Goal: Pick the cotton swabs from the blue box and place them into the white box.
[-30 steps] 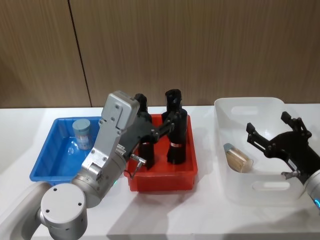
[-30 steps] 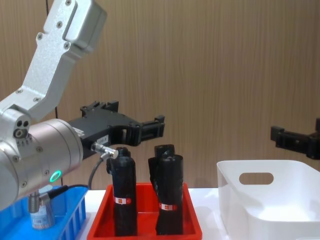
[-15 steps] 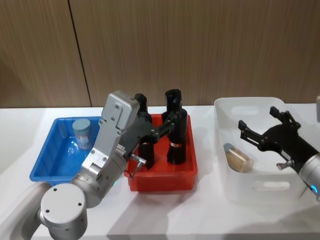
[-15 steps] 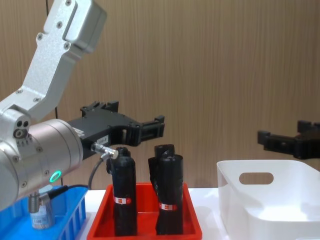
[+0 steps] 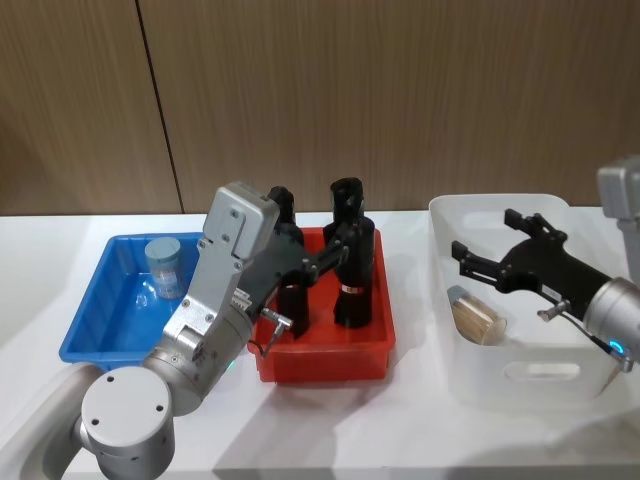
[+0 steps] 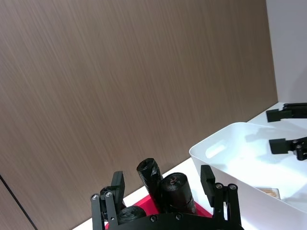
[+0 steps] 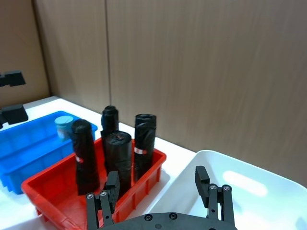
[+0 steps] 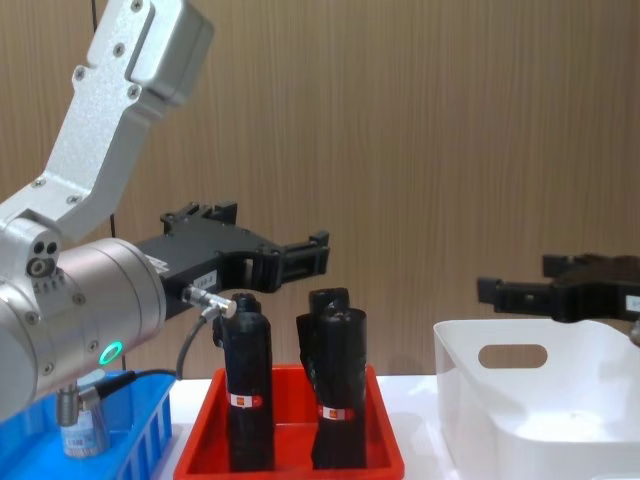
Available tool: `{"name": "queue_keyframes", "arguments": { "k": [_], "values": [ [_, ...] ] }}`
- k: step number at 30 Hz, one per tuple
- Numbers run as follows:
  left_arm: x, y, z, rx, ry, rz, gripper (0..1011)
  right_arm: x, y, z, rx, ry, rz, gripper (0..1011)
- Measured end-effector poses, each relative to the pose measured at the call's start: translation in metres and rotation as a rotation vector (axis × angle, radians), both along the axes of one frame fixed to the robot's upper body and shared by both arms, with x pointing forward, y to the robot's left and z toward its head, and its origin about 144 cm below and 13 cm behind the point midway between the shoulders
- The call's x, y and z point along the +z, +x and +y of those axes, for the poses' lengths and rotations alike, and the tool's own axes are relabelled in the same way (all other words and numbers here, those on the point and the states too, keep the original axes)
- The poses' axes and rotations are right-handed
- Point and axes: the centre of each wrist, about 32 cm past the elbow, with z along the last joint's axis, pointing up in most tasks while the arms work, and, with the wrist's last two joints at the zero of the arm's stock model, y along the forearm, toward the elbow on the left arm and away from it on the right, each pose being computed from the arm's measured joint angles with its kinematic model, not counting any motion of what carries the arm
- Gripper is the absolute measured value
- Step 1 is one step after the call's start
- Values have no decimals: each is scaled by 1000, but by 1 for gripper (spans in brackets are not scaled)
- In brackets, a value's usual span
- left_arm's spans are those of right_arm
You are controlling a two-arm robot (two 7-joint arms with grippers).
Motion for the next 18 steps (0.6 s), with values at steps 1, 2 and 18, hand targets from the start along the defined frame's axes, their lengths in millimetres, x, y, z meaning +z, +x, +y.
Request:
{"name": "queue_keyframes", "arguments": {
  "k": [1,2,18],
  "values": [
    [0,0,0,0,0,0,1004,-1,1,0,9,-2,7,1002],
    [0,0,0,0,0,0,1004,0,4,0,17,-3,10,1002],
    [0,0,0,0,0,0,1004,0,46,5,193,-46,83,1002]
  ]
}}
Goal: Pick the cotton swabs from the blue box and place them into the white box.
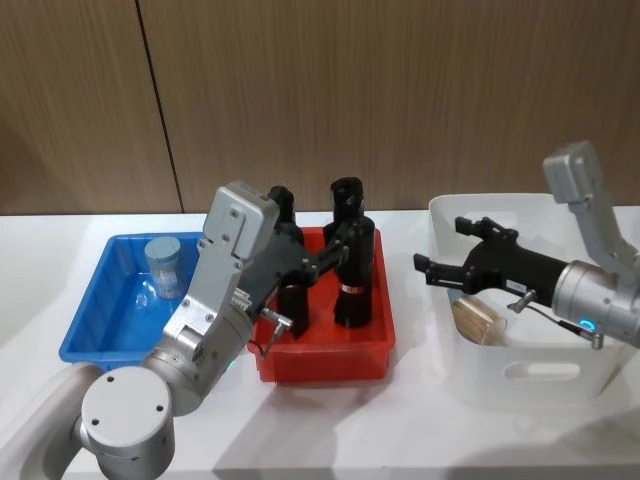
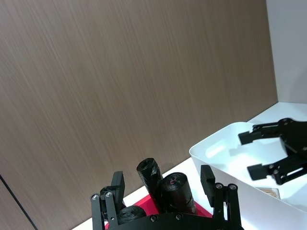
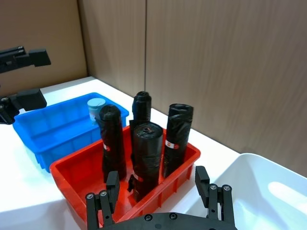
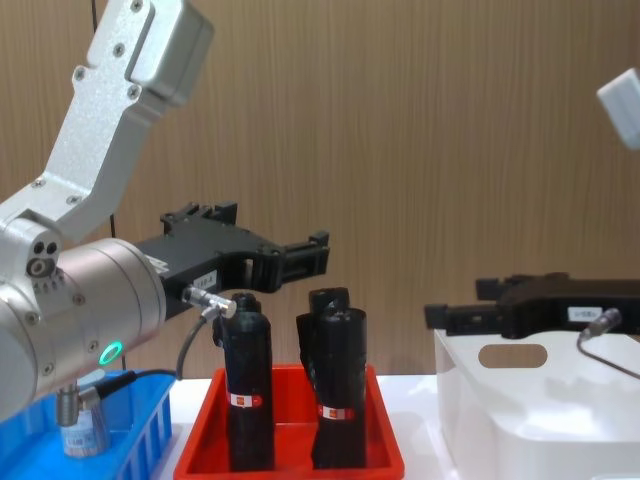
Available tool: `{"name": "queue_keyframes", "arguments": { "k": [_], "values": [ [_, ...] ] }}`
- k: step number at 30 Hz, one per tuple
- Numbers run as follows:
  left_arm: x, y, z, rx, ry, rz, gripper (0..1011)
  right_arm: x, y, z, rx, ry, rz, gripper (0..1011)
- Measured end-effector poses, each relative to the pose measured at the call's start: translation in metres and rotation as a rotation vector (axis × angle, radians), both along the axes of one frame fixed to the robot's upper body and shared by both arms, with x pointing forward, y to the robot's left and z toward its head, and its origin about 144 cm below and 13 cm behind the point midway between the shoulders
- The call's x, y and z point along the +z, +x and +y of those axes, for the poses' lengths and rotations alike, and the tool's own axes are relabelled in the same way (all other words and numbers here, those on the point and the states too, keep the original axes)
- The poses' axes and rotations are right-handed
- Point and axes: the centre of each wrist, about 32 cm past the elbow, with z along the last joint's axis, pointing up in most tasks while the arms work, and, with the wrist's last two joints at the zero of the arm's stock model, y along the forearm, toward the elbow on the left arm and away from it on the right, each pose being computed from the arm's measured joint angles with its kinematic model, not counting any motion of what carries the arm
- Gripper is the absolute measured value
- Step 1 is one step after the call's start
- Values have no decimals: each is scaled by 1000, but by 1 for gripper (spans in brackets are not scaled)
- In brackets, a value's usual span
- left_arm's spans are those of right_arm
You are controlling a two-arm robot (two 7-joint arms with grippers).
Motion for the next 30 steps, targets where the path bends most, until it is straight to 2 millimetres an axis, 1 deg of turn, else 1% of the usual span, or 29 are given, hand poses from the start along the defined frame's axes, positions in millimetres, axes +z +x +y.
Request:
{"name": "queue_keyframes", "arguments": {
  "k": [12,30],
  "values": [
    [0,0,0,0,0,0,1004,-7,26,13,83,-31,32,1002],
    [0,0,0,0,0,0,1004,-13,55,32,143,-57,57,1002]
  ]
}}
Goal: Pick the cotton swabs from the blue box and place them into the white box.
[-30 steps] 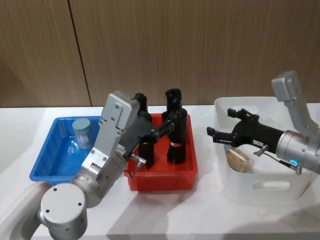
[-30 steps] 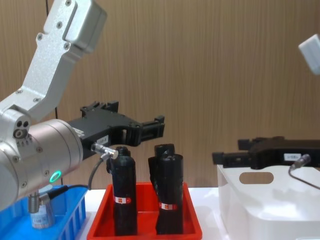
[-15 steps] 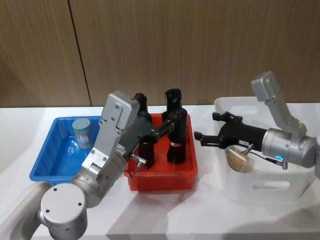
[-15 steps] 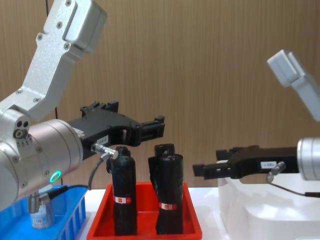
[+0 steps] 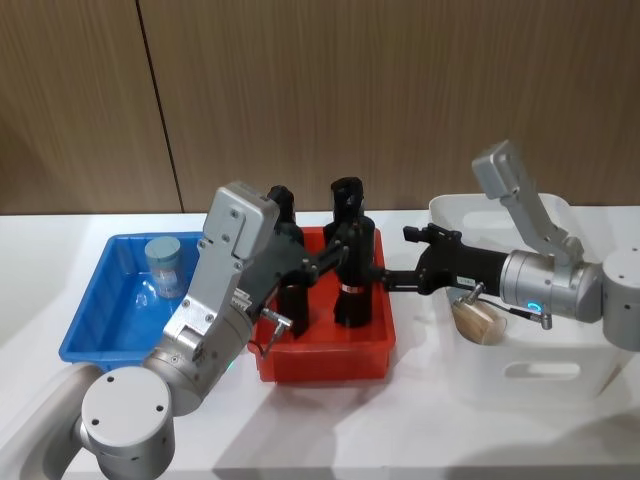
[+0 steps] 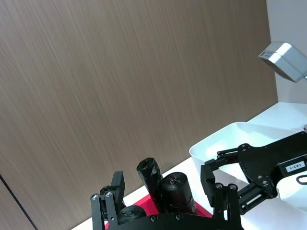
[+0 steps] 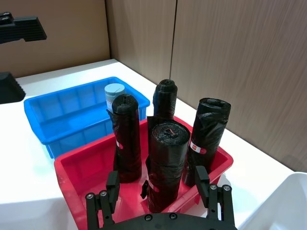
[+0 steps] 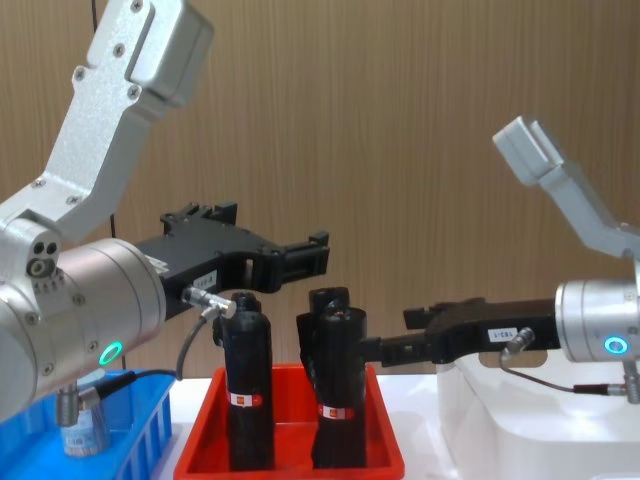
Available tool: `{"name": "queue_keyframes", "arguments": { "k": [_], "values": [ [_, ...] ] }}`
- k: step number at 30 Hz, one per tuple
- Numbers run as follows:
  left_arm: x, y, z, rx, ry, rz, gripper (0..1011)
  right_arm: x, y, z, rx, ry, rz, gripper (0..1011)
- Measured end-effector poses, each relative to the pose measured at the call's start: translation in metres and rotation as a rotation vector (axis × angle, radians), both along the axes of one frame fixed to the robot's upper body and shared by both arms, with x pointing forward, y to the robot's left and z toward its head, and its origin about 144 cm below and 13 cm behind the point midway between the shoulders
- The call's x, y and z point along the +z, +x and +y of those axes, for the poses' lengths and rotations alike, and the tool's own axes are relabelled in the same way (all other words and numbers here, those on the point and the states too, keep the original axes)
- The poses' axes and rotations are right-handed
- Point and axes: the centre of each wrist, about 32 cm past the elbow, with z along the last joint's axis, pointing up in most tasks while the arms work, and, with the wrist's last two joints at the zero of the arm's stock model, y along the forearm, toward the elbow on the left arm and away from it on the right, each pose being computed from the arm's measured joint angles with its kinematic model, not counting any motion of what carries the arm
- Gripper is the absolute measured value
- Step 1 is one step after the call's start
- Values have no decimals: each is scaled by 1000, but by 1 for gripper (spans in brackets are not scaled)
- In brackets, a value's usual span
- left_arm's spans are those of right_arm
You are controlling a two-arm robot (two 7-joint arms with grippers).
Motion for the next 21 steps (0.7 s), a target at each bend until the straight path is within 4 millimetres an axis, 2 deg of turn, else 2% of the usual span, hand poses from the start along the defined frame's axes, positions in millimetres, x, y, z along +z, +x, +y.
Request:
{"name": "queue_keyframes", "arguments": {
  "k": [21],
  "values": [
    [0,0,0,0,0,0,1004,-2,15,8,22,16,16,1002]
  ]
}}
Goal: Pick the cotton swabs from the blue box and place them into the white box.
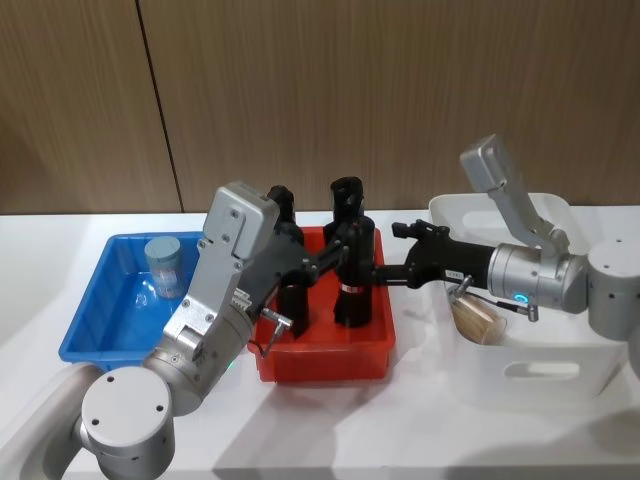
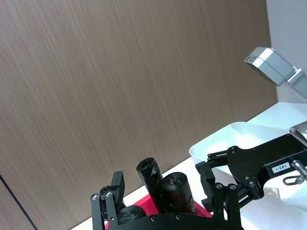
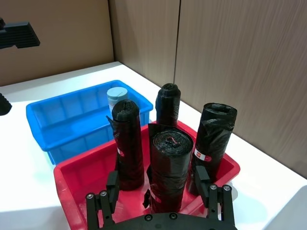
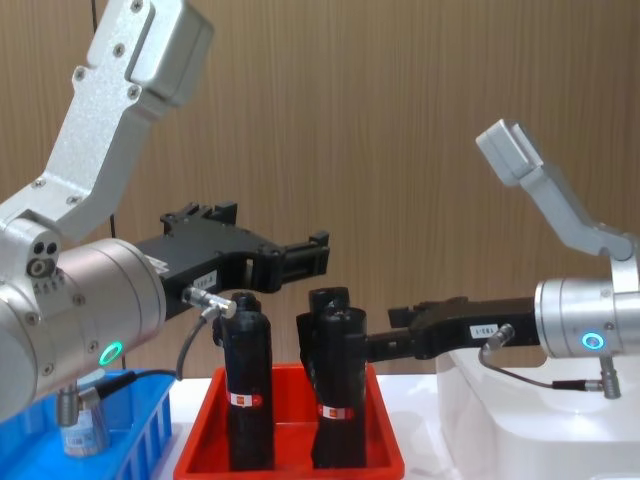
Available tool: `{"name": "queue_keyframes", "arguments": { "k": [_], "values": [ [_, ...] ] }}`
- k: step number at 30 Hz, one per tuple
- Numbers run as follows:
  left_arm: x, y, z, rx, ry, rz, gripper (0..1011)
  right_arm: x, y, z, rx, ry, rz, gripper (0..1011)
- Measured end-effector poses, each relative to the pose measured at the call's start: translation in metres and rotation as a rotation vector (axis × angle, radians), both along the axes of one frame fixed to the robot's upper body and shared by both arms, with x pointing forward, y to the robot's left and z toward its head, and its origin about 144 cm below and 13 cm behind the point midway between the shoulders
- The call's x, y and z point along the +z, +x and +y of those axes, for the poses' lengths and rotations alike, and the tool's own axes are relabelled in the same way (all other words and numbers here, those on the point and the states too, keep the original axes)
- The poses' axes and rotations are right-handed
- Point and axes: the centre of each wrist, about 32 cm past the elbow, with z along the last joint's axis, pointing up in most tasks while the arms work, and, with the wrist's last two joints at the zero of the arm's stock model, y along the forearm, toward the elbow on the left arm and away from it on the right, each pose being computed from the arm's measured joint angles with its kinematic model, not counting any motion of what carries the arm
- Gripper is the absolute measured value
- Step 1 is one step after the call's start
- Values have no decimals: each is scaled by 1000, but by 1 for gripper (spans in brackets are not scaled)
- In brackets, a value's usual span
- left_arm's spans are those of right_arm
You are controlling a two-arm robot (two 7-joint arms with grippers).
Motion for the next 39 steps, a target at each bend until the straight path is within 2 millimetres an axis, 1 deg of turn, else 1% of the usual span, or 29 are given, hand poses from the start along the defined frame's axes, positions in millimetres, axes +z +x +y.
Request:
{"name": "queue_keyframes", "arguments": {
  "k": [39],
  "values": [
    [0,0,0,0,0,0,1004,-8,13,11,13,18,11,1002]
  ]
}}
